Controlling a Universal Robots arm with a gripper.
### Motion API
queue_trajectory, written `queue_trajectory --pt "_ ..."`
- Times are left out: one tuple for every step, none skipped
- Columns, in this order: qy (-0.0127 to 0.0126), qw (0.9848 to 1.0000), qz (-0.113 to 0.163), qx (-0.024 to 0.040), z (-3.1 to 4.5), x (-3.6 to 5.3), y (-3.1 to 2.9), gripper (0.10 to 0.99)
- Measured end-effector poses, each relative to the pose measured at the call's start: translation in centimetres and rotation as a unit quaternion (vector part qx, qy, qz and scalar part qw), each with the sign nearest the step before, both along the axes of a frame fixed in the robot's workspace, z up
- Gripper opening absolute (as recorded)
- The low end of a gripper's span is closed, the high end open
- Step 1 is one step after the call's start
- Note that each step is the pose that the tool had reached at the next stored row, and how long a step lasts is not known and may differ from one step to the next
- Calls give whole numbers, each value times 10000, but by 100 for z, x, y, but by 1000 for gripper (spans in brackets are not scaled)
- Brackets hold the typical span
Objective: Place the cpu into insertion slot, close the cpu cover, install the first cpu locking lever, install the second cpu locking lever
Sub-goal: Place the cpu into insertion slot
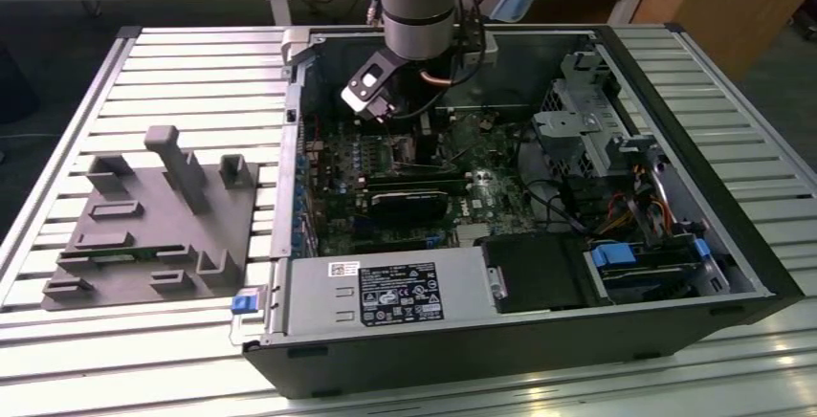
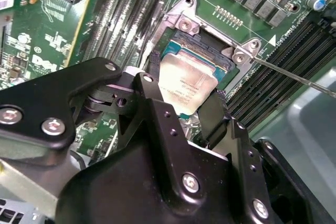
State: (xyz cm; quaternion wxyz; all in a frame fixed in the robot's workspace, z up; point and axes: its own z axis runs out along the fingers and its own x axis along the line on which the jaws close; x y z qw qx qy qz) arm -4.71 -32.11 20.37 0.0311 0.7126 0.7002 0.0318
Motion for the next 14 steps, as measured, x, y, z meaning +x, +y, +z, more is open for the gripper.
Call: queue_trajectory --pt "0 10000 -14 0 -6 0 2 537" --pt "0 10000 -31 0 -12 -1 4 537" --pt "0 10000 -49 -1 -20 -2 7 537" --pt "0 10000 -64 -1 -29 -3 8 537" --pt "1 10000 -79 -1 -37 -4 11 537" --pt "0 10000 -93 -1 -45 -4 15 537" --pt "1 9999 -100 -1 -51 -5 19 537" --pt "1 9999 -105 -1 -58 -5 24 537" --pt "0 9999 -108 -1 -66 -6 27 537" --pt "1 9999 -110 -1 -74 -6 31 537" --pt "1 9999 -110 -1 -83 -6 33 537" --pt "0 9999 -110 -1 -90 -6 35 537" --pt "0 9999 -110 -1 -96 -6 36 537" --pt "1 9999 -110 -1 -99 -6 36 537"
